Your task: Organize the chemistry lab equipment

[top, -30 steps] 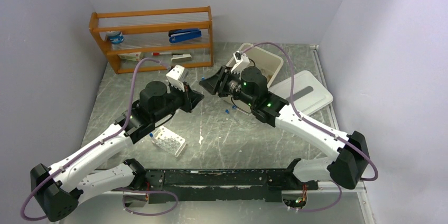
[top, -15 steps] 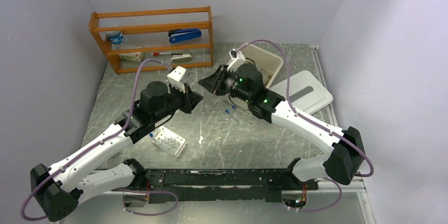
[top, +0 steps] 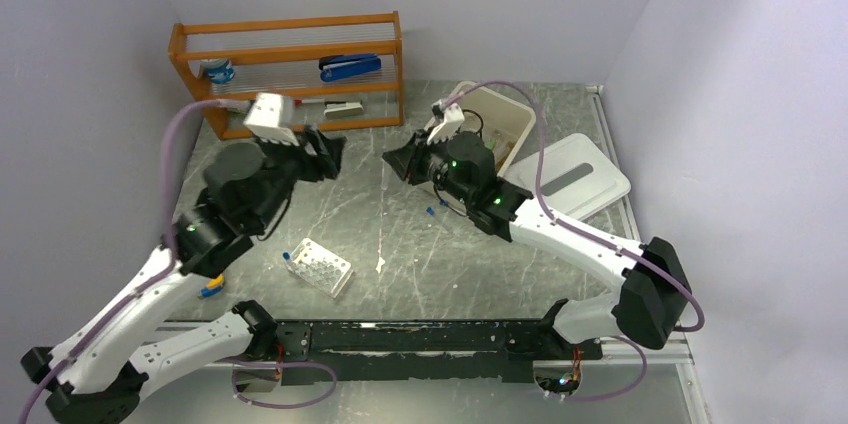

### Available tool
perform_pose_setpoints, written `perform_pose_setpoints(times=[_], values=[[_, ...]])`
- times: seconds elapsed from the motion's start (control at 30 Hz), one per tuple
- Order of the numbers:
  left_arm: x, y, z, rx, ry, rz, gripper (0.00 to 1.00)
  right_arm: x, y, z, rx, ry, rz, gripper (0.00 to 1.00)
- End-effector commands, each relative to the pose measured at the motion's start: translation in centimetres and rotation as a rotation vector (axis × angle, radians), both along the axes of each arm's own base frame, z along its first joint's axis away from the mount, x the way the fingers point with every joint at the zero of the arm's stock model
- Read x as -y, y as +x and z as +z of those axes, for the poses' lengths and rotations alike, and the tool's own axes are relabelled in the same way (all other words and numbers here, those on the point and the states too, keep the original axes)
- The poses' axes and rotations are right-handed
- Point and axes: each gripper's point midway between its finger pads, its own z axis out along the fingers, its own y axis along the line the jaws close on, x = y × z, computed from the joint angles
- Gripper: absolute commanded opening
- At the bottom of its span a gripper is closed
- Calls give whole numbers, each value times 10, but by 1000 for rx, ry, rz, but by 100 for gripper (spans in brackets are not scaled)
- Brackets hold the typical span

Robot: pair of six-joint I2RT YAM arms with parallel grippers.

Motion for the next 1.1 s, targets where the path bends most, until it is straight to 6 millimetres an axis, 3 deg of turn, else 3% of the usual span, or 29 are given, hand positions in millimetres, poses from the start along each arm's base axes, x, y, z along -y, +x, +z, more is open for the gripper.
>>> perform_pose_setpoints(times=[0.0,0.13,0.4,0.57,0.77,1.07], values=[[-50,-5,73,132,-33,189,72,-10,-6,7,177,-20,-22,15],[-53,-7,99,151,-46,194,72,-35,-24,7,258,-8,-22,14],[-47,-1,120,144,-17,185,72,-92,-79,-18,366,-13,26,13],[-47,3,114,178,8,191,71,-120,-96,-51,399,-31,122,13],[-57,9,97,162,48,263,72,-146,-125,-78,474,-69,243,11],[-54,18,79,143,82,279,71,-177,-156,-114,553,-53,377,11]])
